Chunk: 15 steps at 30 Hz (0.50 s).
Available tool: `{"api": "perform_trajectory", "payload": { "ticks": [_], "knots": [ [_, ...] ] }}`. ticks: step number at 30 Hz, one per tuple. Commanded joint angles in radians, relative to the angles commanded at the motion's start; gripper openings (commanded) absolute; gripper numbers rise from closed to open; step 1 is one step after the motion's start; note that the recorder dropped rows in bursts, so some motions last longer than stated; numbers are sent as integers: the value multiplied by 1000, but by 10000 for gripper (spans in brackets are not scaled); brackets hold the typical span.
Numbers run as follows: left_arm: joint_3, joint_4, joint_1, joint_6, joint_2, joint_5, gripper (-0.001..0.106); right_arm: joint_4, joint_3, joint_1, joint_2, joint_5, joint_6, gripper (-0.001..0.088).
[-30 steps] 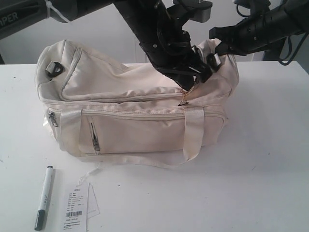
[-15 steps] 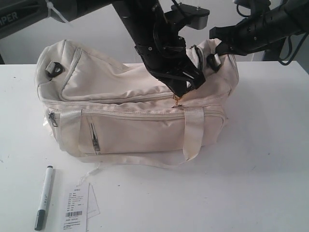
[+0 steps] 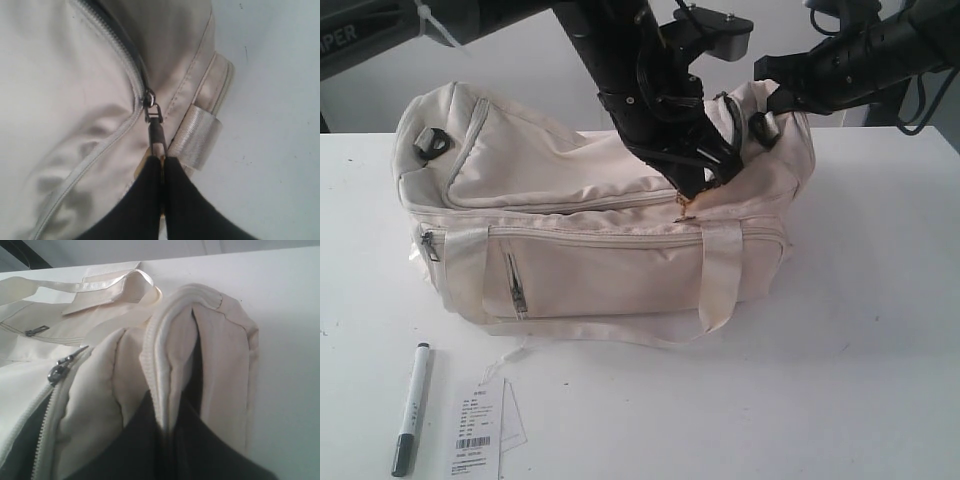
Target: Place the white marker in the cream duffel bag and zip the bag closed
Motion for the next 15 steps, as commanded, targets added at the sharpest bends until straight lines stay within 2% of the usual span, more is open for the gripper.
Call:
{"api": "perform_trajectory", "payload": {
  "ticks": [15],
  "knots": [
    [0, 0, 0, 11, 0, 3, 0, 0, 0, 0, 0, 0, 0, 0]
  ]
}}
